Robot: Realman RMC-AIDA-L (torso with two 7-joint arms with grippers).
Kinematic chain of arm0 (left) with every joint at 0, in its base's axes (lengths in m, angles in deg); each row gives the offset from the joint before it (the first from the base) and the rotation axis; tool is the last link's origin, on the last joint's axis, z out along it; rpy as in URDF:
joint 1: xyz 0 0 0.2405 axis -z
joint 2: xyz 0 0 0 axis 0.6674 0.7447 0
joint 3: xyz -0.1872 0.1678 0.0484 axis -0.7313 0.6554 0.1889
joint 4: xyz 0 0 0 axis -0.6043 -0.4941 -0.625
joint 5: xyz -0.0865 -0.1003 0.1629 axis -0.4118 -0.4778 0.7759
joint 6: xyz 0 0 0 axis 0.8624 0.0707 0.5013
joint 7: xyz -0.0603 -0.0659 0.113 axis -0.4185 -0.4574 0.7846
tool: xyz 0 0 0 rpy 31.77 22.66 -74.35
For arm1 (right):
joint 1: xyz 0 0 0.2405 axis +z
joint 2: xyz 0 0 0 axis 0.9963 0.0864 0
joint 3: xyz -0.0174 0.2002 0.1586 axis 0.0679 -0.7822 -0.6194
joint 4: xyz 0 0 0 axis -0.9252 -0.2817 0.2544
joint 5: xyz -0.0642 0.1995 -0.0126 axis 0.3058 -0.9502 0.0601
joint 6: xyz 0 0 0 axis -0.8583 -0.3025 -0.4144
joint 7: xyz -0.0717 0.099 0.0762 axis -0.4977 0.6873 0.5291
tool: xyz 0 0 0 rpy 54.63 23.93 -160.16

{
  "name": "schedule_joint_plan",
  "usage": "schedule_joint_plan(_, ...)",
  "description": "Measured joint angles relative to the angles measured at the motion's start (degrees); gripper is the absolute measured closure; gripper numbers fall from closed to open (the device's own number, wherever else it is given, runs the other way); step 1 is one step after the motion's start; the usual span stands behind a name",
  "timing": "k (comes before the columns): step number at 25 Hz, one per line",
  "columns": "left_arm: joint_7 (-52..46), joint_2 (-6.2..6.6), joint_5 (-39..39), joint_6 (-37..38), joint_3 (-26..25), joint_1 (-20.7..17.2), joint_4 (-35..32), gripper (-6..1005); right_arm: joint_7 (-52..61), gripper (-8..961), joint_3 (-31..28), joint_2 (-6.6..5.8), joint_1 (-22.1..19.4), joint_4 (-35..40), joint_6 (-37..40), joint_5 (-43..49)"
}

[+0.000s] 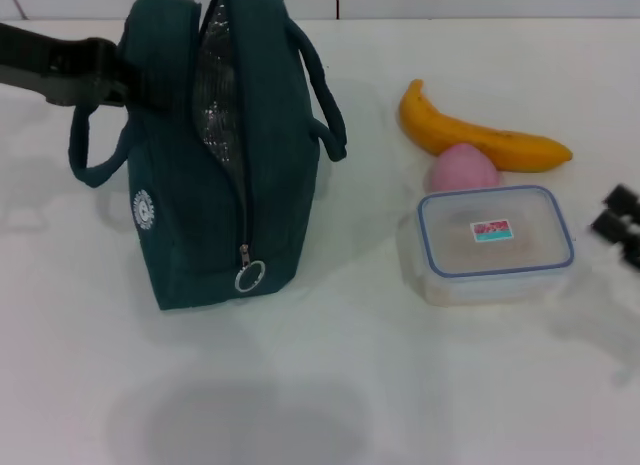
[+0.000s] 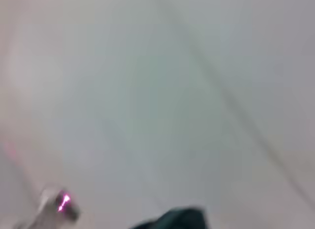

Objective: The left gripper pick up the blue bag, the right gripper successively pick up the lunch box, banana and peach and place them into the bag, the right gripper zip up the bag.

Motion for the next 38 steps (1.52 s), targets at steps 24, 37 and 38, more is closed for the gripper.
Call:
schedule_joint_plan(24,-0.15,0.56,-4.85,2.38,0.00,-1.34,-0.34,957,38.36,79,0.14,0.09,-0.82,-5.65,-11.90,-7.02)
schedule_joint_plan(37,-0.04,0.56,-5.63,2.72,0.13,-1.06,-0.28,957,38.08,81,1.58,1.56,3.27,-6.24,-18.02,-6.50)
schedule_joint_plan(38,-0.04,0.53,-5.63,2.75,0.14,-1.03,-0.32,957,38.07,81,1.59,1.57,3.49,-6.15,-18.17,-6.49)
